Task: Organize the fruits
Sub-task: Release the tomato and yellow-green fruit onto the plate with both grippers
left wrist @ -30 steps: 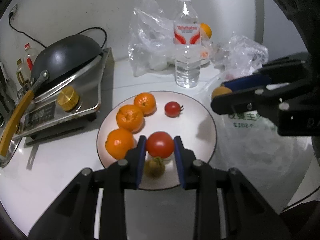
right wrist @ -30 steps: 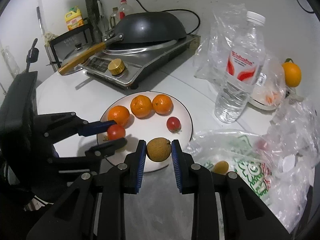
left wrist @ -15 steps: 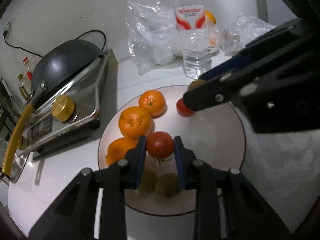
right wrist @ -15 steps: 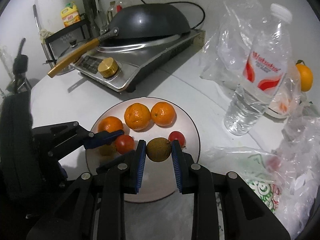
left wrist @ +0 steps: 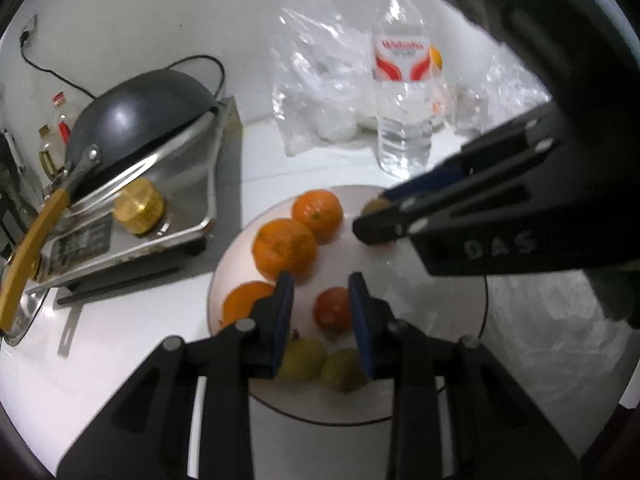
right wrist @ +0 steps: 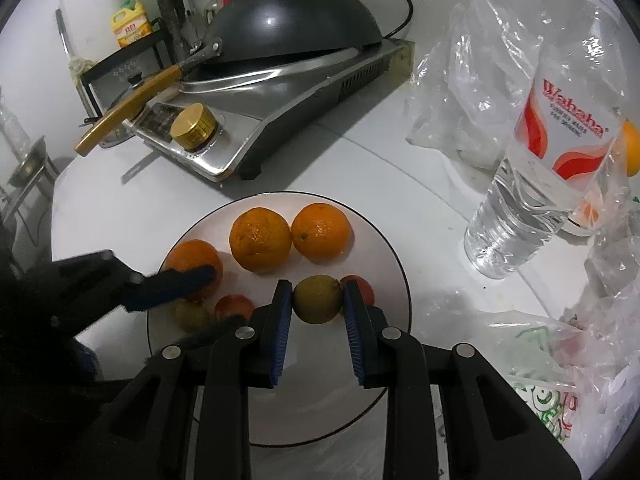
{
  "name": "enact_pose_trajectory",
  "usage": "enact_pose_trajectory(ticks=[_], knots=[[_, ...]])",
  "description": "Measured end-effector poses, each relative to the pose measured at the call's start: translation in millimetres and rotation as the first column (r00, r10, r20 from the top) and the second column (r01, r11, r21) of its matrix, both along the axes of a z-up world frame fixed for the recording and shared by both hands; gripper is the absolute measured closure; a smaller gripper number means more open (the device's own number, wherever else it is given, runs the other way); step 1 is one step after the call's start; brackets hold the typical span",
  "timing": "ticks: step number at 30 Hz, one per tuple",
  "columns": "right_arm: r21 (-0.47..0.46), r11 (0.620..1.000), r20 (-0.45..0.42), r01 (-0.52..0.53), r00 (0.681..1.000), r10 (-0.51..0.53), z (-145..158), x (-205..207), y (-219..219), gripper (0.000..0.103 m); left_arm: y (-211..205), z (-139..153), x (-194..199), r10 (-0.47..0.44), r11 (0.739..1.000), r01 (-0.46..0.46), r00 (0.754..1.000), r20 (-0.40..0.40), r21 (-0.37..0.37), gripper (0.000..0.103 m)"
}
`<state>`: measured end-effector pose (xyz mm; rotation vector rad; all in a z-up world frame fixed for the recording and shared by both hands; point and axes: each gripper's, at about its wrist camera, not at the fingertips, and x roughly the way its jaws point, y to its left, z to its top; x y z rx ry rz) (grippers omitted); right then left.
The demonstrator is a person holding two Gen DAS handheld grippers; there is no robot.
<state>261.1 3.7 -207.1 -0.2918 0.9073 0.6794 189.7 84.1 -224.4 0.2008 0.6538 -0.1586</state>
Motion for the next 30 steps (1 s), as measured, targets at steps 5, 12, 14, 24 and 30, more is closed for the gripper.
enact_pose_trajectory(ticks=[5,12,14,24,30], knots=[[-0.005,1.0,-0.022,-0.016,1.0,0.016,-6.7,1.2,8.8,0.075,8.5,8.8,-7.1,0.018,1.0,-0.017,0.999,0.035,-0.026,0.073],[-0.021,1.0,-0.039,-0.018,0.999,0.017,-14.3,2.2,17.8,0.075,15.9,12.0,-14.3,0.025,0.999,-0.023,0.999,0.045,-0.037,0.073],[-0.022,1.0,-0.036,-0.013,0.999,0.012,-13.2,2.3,18.9,0.075,17.8,13.1,-15.7,0.027,0.999,-0.025,0.998,0.049,-0.039,0.073],[-0.022,1.0,0.0,-0.006,1.0,0.006,1.5,-11.0,16.0,0.075,23.8,19.3,-24.8,0.062,0.997,-0.058,0.996,0.059,-0.056,0.073],[-0.008,1.0,0.028,0.007,1.0,-0.007,15.1,-25.7,4.8,0.075,21.4,25.5,-33.8,0.071,0.996,-0.066,0.995,0.066,-0.064,0.073]])
